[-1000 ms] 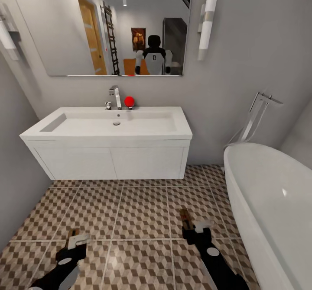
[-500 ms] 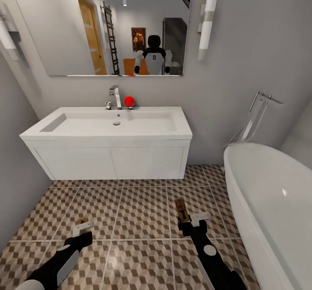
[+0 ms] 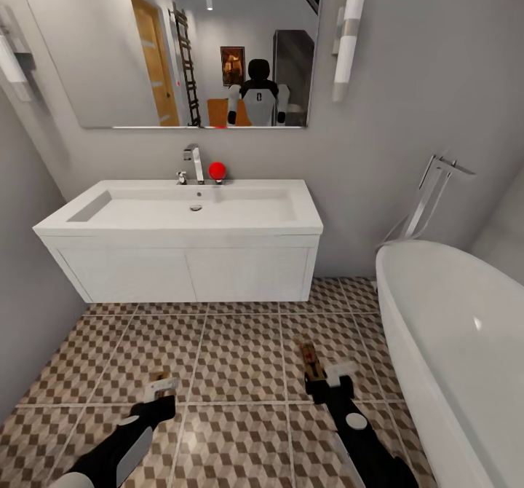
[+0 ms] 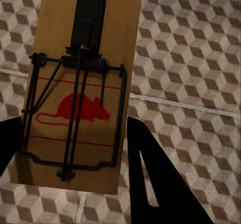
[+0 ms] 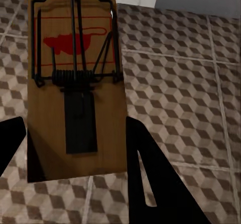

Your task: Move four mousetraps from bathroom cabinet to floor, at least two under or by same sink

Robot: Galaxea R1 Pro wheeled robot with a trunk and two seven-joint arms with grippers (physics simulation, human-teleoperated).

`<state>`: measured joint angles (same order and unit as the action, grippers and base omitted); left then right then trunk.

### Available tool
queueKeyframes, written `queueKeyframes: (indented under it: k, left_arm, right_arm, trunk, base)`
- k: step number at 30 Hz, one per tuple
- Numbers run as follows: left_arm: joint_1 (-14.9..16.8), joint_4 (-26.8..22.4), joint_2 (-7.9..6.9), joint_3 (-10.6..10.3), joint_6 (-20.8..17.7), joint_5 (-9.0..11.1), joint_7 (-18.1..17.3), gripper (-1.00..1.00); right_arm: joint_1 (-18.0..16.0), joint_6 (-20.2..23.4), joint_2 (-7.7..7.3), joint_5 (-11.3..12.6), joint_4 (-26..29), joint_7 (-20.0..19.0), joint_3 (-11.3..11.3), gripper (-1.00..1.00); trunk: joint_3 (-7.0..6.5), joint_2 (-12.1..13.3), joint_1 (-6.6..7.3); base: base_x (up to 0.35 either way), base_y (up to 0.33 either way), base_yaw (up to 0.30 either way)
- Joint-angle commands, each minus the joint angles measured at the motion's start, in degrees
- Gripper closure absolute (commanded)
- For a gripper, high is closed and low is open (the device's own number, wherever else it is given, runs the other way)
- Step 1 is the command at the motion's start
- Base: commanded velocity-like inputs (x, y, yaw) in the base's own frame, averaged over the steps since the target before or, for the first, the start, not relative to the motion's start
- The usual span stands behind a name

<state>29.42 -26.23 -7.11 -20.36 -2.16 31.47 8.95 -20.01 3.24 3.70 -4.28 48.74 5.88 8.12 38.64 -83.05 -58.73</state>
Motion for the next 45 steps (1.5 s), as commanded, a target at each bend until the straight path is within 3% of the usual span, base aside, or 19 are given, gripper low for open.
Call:
queueKeyframes:
  k: [1, 3, 6, 11, 14, 38, 41, 45]
  left_arm:
    - [0.02, -0.25, 0.02, -0.57, -0.28, 0.17, 0.56, 1.0]
    - [0.02, -0.54, 0.27, -0.76, -0.34, 0.17, 0.39, 1.0]
    - [0.02, -0.68, 0.39, -0.86, -0.36, 0.17, -0.65, 1.0]
    - [0.02, -0.73, 0.45, -0.98, -0.31, 0.17, -3.09, 1.0]
    - [0.02, -0.69, 0.45, -0.99, -0.3, 0.17, -3.46, 1.0]
    - [0.02, -0.8, 0.18, -0.79, -0.32, 0.1, -3.55, 1.0]
    - [0.02, -1.79, -0.21, -0.69, -0.57, 0.09, -3.47, 1.0]
    - [0.02, -8.11, -2.61, -0.82, -1.7, 0.13, -3.36, 1.0]
  right_arm:
    - [-0.06, 1.65, -0.21, -0.42, -0.02, 0.36, 0.13, 1.0]
    - [-0.26, 5.67, -0.73, -0.4, -0.76, 0.31, 0.09, 1.0]
    - [-0.4, 6.76, -1.01, -0.4, -1.2, 0.14, 0.07, 1.0]
    - [-0.46, 0.65, -1.14, -0.46, -1.39, 0.06, 0.46, 1.0]
    - [-0.47, -0.71, -1.1, -0.47, -1.37, 0.15, 0.53, 1.0]
    - [-0.47, -1.39, -0.97, -0.28, -1.69, 0.33, 0.29, 1.0]
    - [-0.47, -1.28, -0.9, -0.16, -2.64, 0.41, 0.13, 1.0]
    - [-0.47, -1.19, -0.69, -0.06, -3.92, 0.44, 0.07, 1.0]
  trunk:
    - [0.05, -0.03, 0.0]
    - [0.05, -0.03, 0.0]
    - [0.05, -0.03, 0.0]
    - [0.05, -0.03, 0.0]
    - [0.05, -0.03, 0.0]
    - [0.08, -0.03, 0.0]
    - [0.08, -0.03, 0.0]
    - [0.08, -0.03, 0.0]
  base:
    - [0.0, 0.0, 0.0]
    - [0.0, 0.0, 0.0]
    - [0.0, 0.0, 0.0]
    - [0.0, 0.0, 0.0]
    - [0.0, 0.0, 0.0]
    - [0.0, 0.0, 0.0]
    - [0.0, 0.0, 0.0]
    - [0.0, 0.0, 0.0]
